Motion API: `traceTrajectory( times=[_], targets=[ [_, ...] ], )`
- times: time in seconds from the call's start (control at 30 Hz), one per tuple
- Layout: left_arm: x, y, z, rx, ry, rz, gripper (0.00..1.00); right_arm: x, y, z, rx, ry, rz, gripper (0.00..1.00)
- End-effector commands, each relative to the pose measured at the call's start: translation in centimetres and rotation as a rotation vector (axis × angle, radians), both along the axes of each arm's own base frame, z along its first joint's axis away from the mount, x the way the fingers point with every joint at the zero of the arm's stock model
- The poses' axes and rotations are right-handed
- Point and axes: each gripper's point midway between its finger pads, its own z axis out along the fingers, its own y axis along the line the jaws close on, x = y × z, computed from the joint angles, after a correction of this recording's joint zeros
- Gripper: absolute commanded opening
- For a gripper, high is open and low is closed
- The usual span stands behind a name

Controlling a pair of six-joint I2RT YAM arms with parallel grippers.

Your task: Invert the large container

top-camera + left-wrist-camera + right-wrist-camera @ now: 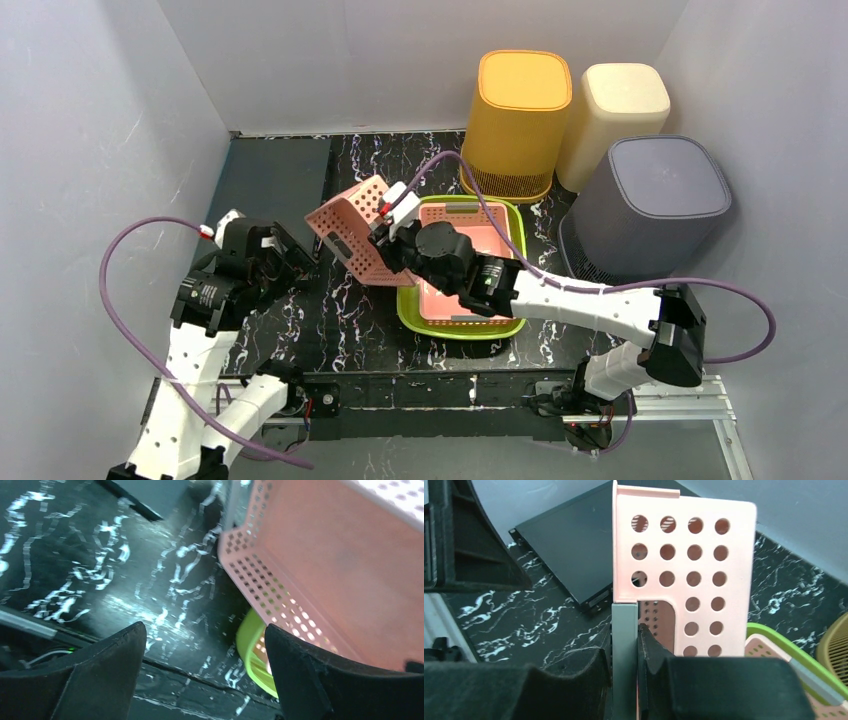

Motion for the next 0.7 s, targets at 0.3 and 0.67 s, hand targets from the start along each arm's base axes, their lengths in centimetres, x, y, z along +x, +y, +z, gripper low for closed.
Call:
traceTrajectory(
  times=[0.3,0.67],
  targets=[
    [-0.7,5.3,-1.9,0.069,0.167,0.089,0.87,-2.1,1.5,2.8,-0.287,-0.444,-0.035,0.01],
    [1.2,7.0,-1.9,-0.134,0.177,0.171,0.86,-9.2,4.4,-5.9,-0.574,-0.501,0.276,0.01]
  ],
)
